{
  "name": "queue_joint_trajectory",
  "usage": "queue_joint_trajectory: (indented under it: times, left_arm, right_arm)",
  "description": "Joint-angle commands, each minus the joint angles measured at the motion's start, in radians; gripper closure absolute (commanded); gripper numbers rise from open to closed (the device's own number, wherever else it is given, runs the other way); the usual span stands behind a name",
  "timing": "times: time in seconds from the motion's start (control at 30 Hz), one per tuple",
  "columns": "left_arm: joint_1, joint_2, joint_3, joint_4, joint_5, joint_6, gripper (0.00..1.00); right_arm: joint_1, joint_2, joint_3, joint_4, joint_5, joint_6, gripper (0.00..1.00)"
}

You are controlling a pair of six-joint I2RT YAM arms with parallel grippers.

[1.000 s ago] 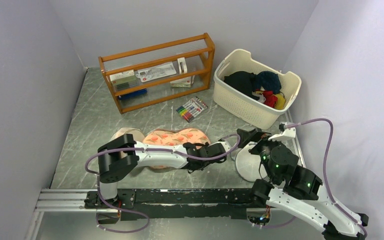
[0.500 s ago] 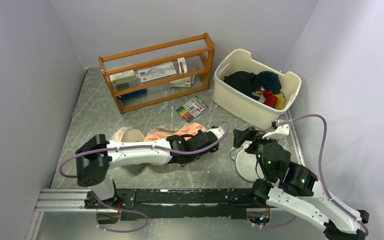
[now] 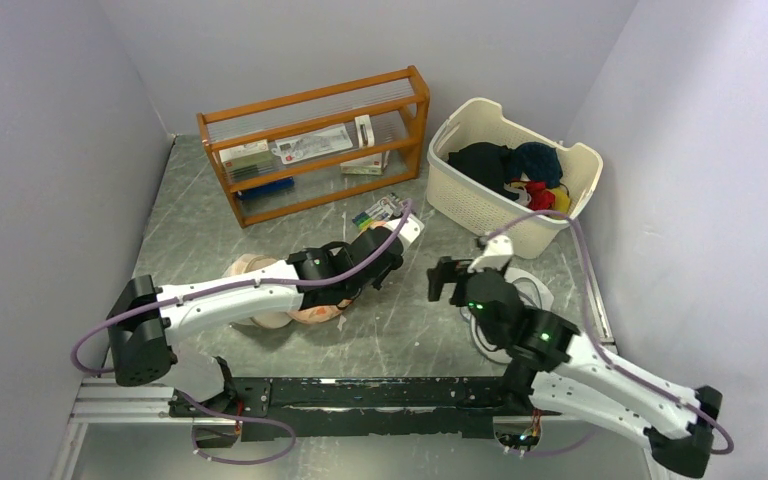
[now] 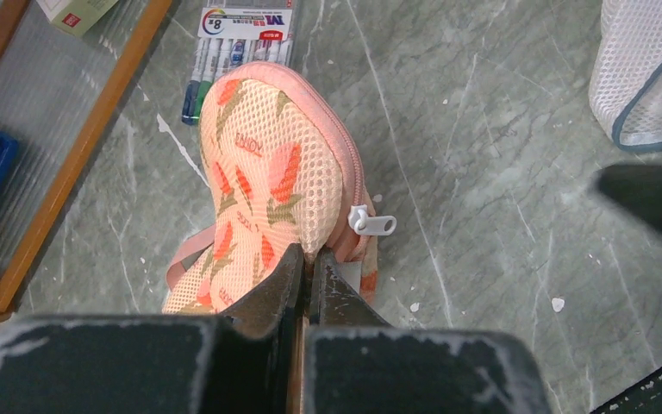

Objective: Unzip the laundry bag and remove the bra

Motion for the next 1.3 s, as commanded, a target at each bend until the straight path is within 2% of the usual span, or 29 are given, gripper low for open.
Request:
queue_joint_trajectory:
  times: [0.0,0.07,0.13,0.2,0.27,0.37,0.6,0.77,1.03,1.17,1.27]
  left_arm:
    - [0.01,-0.044,-0.023,0.045,0.024,0.004,0.93]
    - [0.01,-0.051,-0.026,0.045,0.029,0.004,0.93]
    - [0.011,-0.054,-0.027,0.044,0.028,0.004,0.93]
    - [0.011,-0.055,-0.03,0.043,0.021,0.004,0.93]
    - [0.012,-0.056,-0.032,0.04,0.018,0.004,0.93]
    - [0.012,-0.055,-0.032,0.042,0.029,0.003,0.93]
    - [0.012,-0.044,-0.026,0.036,0.058,-0.004,0.93]
    - [0.012,-0.044,-0.027,0.037,0.063,-0.005,0.93]
    - [0.012,-0.04,-0.026,0.036,0.061,-0.005,0.93]
    - [0.012,-0.042,-0.03,0.039,0.059,-0.004,0.93]
    - [0.012,-0.037,-0.025,0.034,0.066,-0.005,0.93]
  right_arm:
    - [-0.003,0.153,-0.051,0.254,-0.149,-0.099,0.04]
    - [-0.02,0.211,-0.088,0.408,-0.306,-0.163,0.06]
    - [-0.07,0.264,-0.103,0.522,-0.458,-0.186,0.14]
    - [-0.155,0.318,-0.101,0.59,-0.625,-0.175,0.26]
    - [-0.241,0.365,-0.103,0.655,-0.806,-0.159,0.33]
    - [-0.286,0.398,-0.11,0.716,-0.932,-0.147,0.38]
    - [-0.286,0.372,-0.139,0.725,-0.933,-0.128,0.39]
    - [-0.287,0.331,-0.15,0.711,-0.85,-0.112,0.53]
    - [-0.287,0.347,-0.133,0.693,-0.823,-0.072,0.64]
    - [-0.287,0.343,-0.137,0.669,-0.794,-0.058,0.66]
    - [-0.286,0.356,-0.138,0.698,-0.845,-0.073,0.65]
